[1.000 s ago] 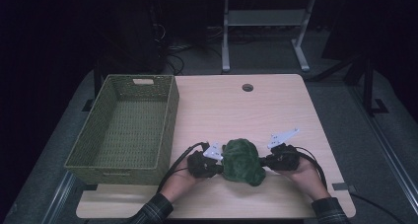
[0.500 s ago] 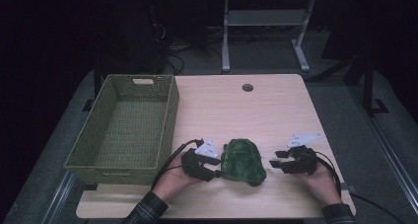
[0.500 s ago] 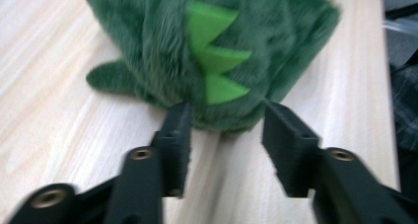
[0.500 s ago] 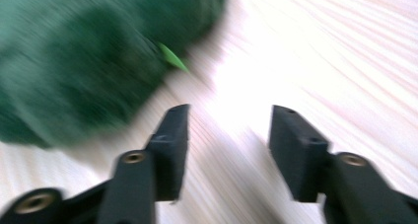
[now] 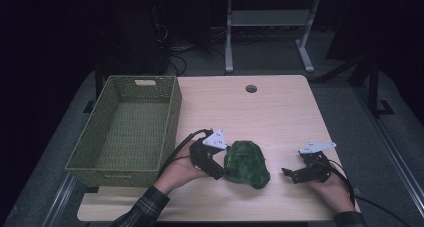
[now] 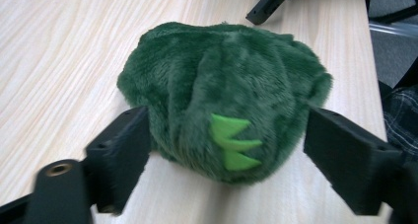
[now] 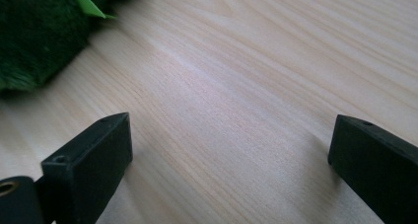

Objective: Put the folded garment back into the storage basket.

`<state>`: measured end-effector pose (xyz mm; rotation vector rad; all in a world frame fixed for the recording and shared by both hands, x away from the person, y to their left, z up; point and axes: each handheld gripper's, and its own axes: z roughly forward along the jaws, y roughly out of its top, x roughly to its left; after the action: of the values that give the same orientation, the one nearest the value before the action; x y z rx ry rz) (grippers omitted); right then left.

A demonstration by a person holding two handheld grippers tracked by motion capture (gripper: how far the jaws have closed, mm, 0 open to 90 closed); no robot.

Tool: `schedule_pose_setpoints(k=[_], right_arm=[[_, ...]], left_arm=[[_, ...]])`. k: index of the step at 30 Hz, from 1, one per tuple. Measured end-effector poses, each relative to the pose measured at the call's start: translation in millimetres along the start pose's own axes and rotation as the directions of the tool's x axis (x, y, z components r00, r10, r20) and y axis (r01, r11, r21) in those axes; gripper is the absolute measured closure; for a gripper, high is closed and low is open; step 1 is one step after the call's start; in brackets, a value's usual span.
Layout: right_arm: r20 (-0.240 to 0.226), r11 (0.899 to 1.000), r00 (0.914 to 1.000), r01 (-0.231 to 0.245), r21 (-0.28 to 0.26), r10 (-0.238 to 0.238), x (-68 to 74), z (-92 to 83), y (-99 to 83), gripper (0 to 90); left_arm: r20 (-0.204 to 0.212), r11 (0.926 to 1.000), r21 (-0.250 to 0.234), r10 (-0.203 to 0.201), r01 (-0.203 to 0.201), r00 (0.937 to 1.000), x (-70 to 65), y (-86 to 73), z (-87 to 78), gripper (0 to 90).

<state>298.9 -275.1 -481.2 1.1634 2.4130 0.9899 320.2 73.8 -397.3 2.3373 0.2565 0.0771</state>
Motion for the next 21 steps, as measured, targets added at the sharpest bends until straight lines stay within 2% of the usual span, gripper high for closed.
schedule_pose_setpoints(k=[3, 7, 17, 21], right_arm=[[0.005, 1.0, 1.0, 0.0, -0.021, 0.0, 1.3, 1.0, -2.1, 1.7], [0.005, 1.0, 1.0, 0.0, -0.02, 0.001, 1.4, 1.0, -2.2, 1.7], [0.006, 1.0, 1.0, -0.001, -0.021, 0.001, 1.4, 1.0, -2.2, 1.7], [0.006, 1.0, 1.0, -0.001, -0.02, 0.001, 1.4, 1.0, -2.1, 1.7]], left_arm=[[0.013, 1.0, 0.0, -0.004, 0.004, 0.9999, 5.6, 1.7, 6.6, 14.5], [0.037, 0.9994, 0.034, 0.008, -0.01, 0.9993, 10.2, -0.7, 17.8, 13.9], [0.082, 0.9943, 0.104, 0.016, -0.025, 0.9965, 14.5, -9.2, 47.9, 13.6], [0.089, 0.9915, 0.129, 0.004, -0.016, 0.996, 13.8, -15.1, 58.9, 13.8]])
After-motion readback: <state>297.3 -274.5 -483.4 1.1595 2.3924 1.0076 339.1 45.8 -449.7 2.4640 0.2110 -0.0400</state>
